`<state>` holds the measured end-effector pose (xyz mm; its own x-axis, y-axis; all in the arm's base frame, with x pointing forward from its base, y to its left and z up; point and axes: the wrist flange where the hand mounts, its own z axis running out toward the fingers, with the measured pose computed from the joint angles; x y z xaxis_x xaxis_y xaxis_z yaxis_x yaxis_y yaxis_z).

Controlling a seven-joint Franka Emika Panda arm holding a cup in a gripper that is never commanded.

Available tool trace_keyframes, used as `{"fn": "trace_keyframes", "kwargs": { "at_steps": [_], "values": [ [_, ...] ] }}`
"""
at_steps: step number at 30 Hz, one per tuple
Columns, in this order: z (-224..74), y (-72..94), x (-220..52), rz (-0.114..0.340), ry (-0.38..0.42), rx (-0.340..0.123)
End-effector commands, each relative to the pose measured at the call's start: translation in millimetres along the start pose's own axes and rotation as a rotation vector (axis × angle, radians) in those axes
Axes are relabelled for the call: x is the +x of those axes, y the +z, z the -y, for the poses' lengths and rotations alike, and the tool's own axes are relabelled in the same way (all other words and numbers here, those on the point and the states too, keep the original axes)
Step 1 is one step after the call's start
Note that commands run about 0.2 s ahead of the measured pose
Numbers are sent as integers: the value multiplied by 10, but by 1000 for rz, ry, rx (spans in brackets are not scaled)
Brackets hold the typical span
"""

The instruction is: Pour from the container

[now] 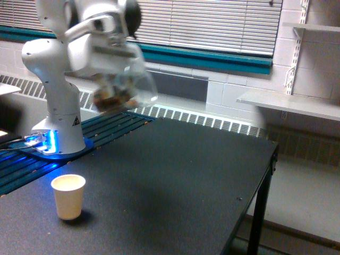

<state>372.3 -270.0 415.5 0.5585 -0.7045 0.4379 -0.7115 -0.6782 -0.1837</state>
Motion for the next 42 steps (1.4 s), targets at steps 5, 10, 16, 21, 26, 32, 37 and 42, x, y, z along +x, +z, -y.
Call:
{"fn": "trace_keyframes", "kwargs": {
  "at_steps": [5,10,16,21,26,32,37,42],
  "values": [
    [-569,20,-274,-1,12,-51],
    [-740,56,-445,9,9,-70],
    [-912,76,-635,29,14,-93],
    [-1062,87,-773,43,28,-114],
    [-1233,92,-882,53,29,-149],
    [-1366,117,-979,63,27,-181],
    [-1429,156,-1062,76,14,-199],
    [-1462,199,-1139,92,-1,-216]
  ]
}}
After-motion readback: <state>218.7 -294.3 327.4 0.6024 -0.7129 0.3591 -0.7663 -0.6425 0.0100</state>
